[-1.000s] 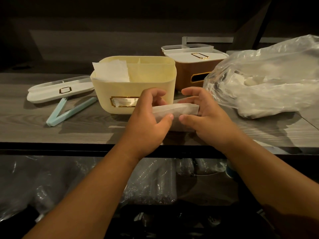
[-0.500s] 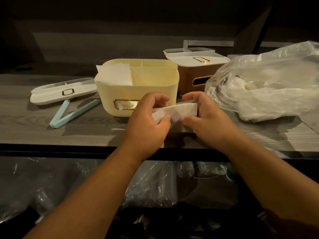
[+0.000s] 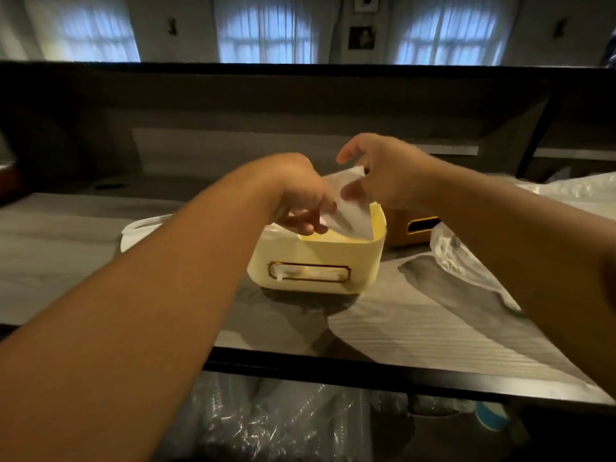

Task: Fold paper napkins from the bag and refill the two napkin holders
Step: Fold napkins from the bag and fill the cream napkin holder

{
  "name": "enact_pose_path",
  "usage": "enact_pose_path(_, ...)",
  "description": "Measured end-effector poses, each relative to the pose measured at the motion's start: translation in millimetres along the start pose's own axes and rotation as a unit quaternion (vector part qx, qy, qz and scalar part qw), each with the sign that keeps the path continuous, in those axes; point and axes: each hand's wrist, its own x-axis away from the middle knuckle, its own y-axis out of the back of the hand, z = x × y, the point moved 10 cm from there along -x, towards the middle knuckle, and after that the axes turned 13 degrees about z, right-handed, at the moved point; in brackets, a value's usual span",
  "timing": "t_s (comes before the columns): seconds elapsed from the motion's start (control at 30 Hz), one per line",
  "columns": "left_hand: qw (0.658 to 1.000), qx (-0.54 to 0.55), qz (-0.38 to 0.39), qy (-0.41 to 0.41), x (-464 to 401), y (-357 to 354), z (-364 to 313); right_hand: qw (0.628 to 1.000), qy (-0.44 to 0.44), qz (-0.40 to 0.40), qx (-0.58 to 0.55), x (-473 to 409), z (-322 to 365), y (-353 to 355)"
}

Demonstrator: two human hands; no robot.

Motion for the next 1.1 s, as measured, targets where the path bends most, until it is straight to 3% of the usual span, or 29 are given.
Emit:
enact_pose_path(0.17, 0.991, -0.064, 0.052, 0.106, -25, -9, 25, 0.991, -0.009, 0.085, 0.098, -21, -3, -34)
enact_pose_path(0.37, 0.989, -0.126, 0.022, 0.073, -35, -9, 19, 0.987, -0.002, 0.118, 0.107, -21, 3, -51)
enact_pose_path(0.47, 0.993, -0.086, 0.021, 0.073, -36, -4, 25, 0.993, 0.016, 0.062, 0.101, -16, 5, -33)
enact_pose_path(0.57, 0.998, -0.041, 0.02, 0.034, -34, 1, 25, 1.0, 0.021, -0.014, -0.006, -4, 2, 1)
enact_pose_path(0.7, 0.998, 0.036, 0.038, -0.031, -25, -3, 16, 0.985, 0.017, -0.029, -0.169, 0, -6, 21)
enact_pose_path(0.87, 0.999, 0.02, 0.014, -0.025, -21, 2, 11, 0.993, -0.013, -0.053, -0.102, -11, -20, 20)
enact_pose_path(1.0, 0.999, -0.018, 0.037, 0.026, -25, -1, 17, 0.999, -0.014, -0.012, 0.026, -20, -16, -1)
enact_pose_path(1.1, 0.989, -0.109, 0.059, 0.086, -27, -6, 23, 0.995, -0.005, 0.043, 0.092, -21, -9, -22)
